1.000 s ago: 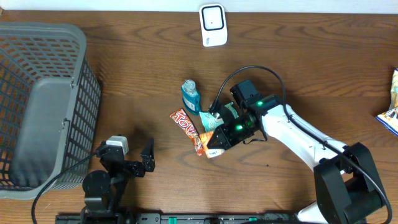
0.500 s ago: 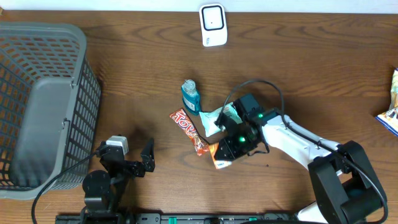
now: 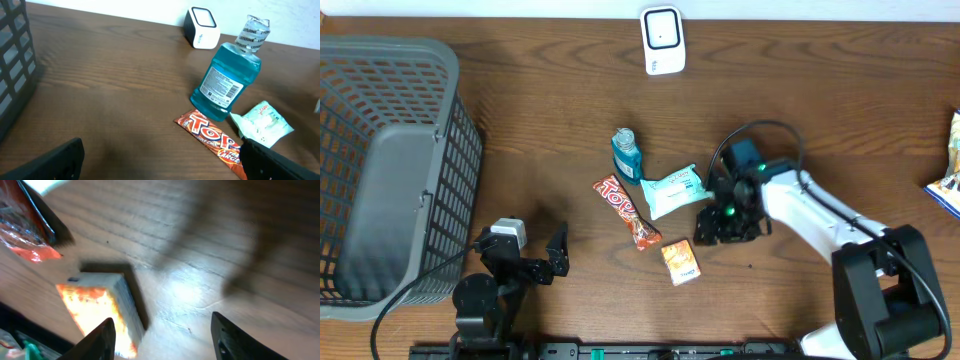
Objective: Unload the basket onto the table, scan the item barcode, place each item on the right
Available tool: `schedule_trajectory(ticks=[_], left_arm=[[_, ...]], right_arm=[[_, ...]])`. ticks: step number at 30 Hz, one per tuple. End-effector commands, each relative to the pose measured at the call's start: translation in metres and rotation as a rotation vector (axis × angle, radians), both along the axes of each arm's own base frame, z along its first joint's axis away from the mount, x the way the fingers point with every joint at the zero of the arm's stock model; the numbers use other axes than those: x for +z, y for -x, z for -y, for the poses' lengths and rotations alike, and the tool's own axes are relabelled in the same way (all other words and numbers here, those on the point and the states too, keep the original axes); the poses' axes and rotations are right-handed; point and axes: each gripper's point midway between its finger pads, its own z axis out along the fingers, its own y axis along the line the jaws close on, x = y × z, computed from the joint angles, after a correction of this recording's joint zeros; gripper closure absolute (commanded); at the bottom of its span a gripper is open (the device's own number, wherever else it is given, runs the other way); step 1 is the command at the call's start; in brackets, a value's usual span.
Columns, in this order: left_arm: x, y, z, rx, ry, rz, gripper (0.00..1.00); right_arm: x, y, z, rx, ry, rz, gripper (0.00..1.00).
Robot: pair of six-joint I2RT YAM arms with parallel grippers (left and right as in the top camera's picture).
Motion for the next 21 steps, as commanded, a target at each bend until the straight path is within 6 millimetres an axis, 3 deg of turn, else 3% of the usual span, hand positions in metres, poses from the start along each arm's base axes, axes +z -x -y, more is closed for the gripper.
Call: schedule_trajectory(ticks=[1, 4, 6, 7, 9, 12, 21], left_arm=[[-0.012, 0.002, 0.002, -0.01, 0.007, -0.039, 0.02], [-0.012, 0.002, 0.002, -0.01, 0.007, -0.039, 0.02], [-0.012, 0.002, 0.002, -0.01, 0.007, -0.039, 0.02], [-0.012, 0.002, 0.002, -0.01, 0.007, -0.039, 0.02], [-0.012, 0.002, 0.002, -0.01, 0.007, -0.039, 0.02], [-0.012, 0.002, 0.002, -0.01, 0.007, -0.039, 0.02], [-0.012, 0.002, 0.002, -0.01, 0.007, -0.039, 0.02]], right_arm=[[0.019, -0.017, 0.002, -0.063, 0.025, 0.007, 0.41], [0.031, 0.0, -0.002, -0.315, 0.059, -0.181, 0.44], [0.037, 0.014, -0.009, -0.444, 0.062, -0.308, 0.8], [0.039, 0.021, -0.01, -0.497, 0.08, -0.361, 0.83], [0.038, 0.032, -0.011, -0.554, 0.127, -0.418, 0.73], [0.035, 0.041, -0.013, -0.588, 0.16, -0.449, 0.68], [0.015, 0.073, -0.018, -0.668, 0.284, -0.507, 0.64]])
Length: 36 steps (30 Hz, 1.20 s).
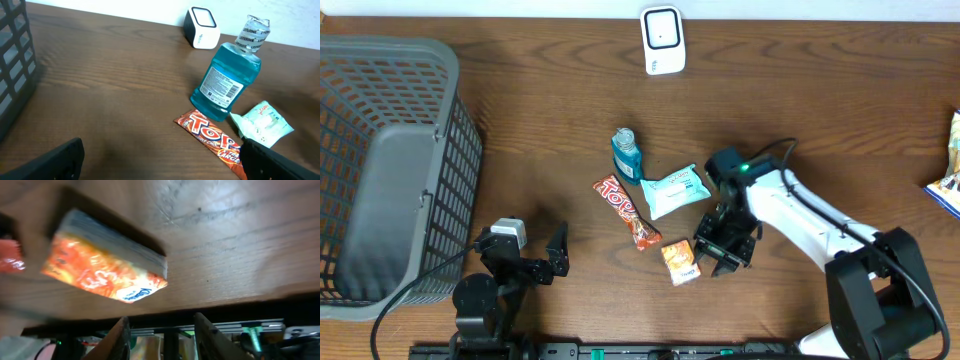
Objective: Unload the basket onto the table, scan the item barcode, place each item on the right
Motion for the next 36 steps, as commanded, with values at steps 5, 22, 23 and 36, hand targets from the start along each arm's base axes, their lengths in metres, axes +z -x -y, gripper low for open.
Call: schedule_trajectory(ticks=[5, 22, 23, 36], left_arm=[[-0.012, 0.002, 0.002, -0.01, 0.007, -0.039, 0.02], [-0.012, 0.002, 0.002, -0.01, 0.007, -0.039, 0.02], [-0.012, 0.002, 0.002, -0.01, 0.007, -0.039, 0.02], [-0.012, 0.002, 0.002, -0.01, 0.007, -0.039, 0.02]], right_arm=[[-0.015, 0.01, -0.006, -0.139, 0.115, -0.034, 0.62], [-0.049, 0.0, -0.003, -0.167, 0.295, 0.174, 0.3], [-0.05, -0.001, 0.0, -0.164, 0.311, 0.185, 0.31], [-0.03, -0.086, 0.05, 0.084, 0.359, 0.464, 0.23]])
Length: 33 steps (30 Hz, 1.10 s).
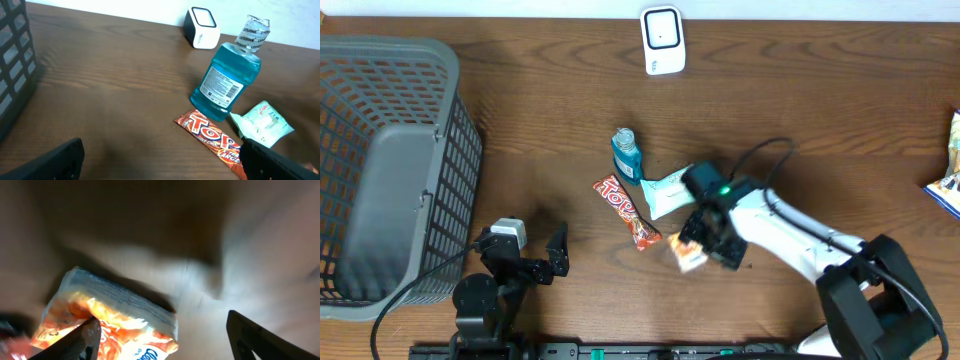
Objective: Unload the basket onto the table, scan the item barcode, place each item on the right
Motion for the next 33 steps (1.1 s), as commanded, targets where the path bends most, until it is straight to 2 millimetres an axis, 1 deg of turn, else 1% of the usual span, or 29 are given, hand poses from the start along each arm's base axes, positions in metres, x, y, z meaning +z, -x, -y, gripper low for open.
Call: schedule_trajectory(ticks=[1, 4, 7, 9, 10, 12, 13, 15, 16, 19, 20, 24, 27, 33], left_arm=[[-0.012, 0.002, 0.002, -0.01, 0.007, -0.039, 0.02], [-0.012, 0.002, 0.002, -0.01, 0.007, -0.039, 0.01], [-0.012, 0.002, 0.002, -0.01, 0.007, -0.039, 0.02], [-0.012, 0.002, 0.002, -0.01, 0.007, -0.039, 0.02], [-0.012, 0.002, 0.002, -0.01, 0.007, -0.039, 0.02], [-0.012, 0.002, 0.002, -0.01, 0.007, -0.039, 0.01], [-0.012, 0.002, 0.002, -0.01, 0.007, -0.039, 0.02], [-0.012, 0.002, 0.002, -0.01, 0.007, -0.039, 0.01], [-0.012, 0.002, 0.002, -0.01, 0.006, -0.039, 0.02], [-0.012, 0.002, 0.002, -0.01, 0.007, -0.039, 0.02], [-0.012, 0.002, 0.002, -0.01, 0.007, -0.039, 0.02], [-0.012, 0.002, 0.002, -0.01, 0.007, -0.039, 0.02], [-0.012, 0.002, 0.002, -0.01, 0.007, -0.039, 0.02], [-0.012, 0.002, 0.002, -0.01, 0.007, -0.039, 0.02]], right_arm=[[0.009, -0.044, 0.032, 0.127, 0.112, 0.125, 0.23], [0.025, -0.069, 0.03, 0.22, 0.088, 0.186, 0.21], [0.041, -0.079, 0.025, 0.289, 0.074, 0.207, 0.16], [0.046, -0.075, 0.023, 0.277, 0.061, 0.186, 0.16], [0.047, -0.07, 0.021, 0.243, 0.043, 0.16, 0.18], [0.047, -0.053, 0.018, 0.121, 0.009, 0.078, 0.26], [0.046, -0.044, 0.017, 0.06, 0.004, 0.039, 0.3], [0.042, -0.031, 0.021, -0.064, 0.03, -0.017, 0.42], [0.04, -0.025, 0.022, -0.124, 0.046, -0.039, 0.45], [0.031, -0.011, 0.025, -0.263, 0.083, -0.083, 0.47], [0.028, -0.007, 0.025, -0.285, 0.09, -0.09, 0.45], [0.016, -0.008, 0.02, -0.297, 0.063, -0.071, 0.4], [0.01, -0.011, 0.013, -0.293, 0.031, -0.05, 0.39], [-0.003, -0.023, 0.009, -0.326, -0.002, 0.021, 0.4]])
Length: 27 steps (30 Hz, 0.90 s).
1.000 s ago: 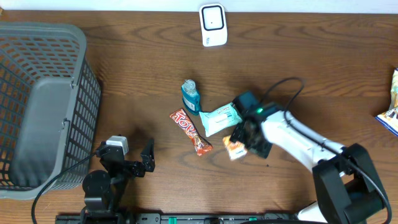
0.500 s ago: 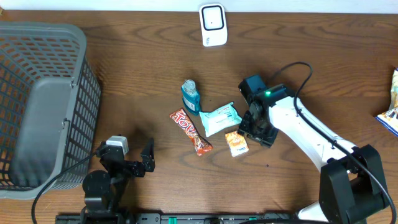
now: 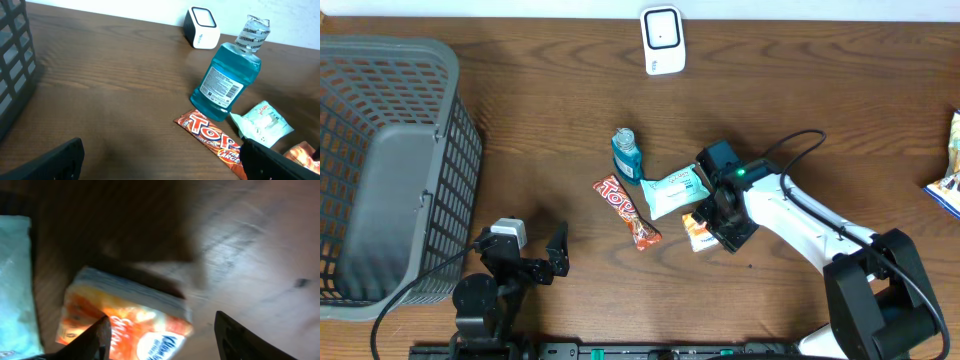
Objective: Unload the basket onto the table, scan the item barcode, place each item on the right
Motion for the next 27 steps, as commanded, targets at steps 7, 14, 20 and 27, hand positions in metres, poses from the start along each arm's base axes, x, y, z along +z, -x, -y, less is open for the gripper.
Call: schedule_trajectory(ticks=[7, 14, 20, 27], left_arm=[[-0.012, 0.002, 0.002, -0.01, 0.007, -0.039, 0.02], [-0.012, 0.002, 0.002, -0.01, 0.007, -0.039, 0.02], [-0.012, 0.002, 0.002, -0.01, 0.007, -0.039, 0.02], [-0.012, 0.002, 0.002, -0.01, 0.007, -0.039, 0.02]], right_arm=[[-0.034, 0.029, 0.01, -0.093, 0.022, -0.046, 0.41], [-0.049, 0.042, 0.015, -0.097, 0.02, -0.059, 0.77], [-0.046, 0.039, 0.013, -0.057, -0.017, -0.061, 0.99], [0.015, 0.03, -0.045, 0.441, -0.679, 0.011, 0.99]])
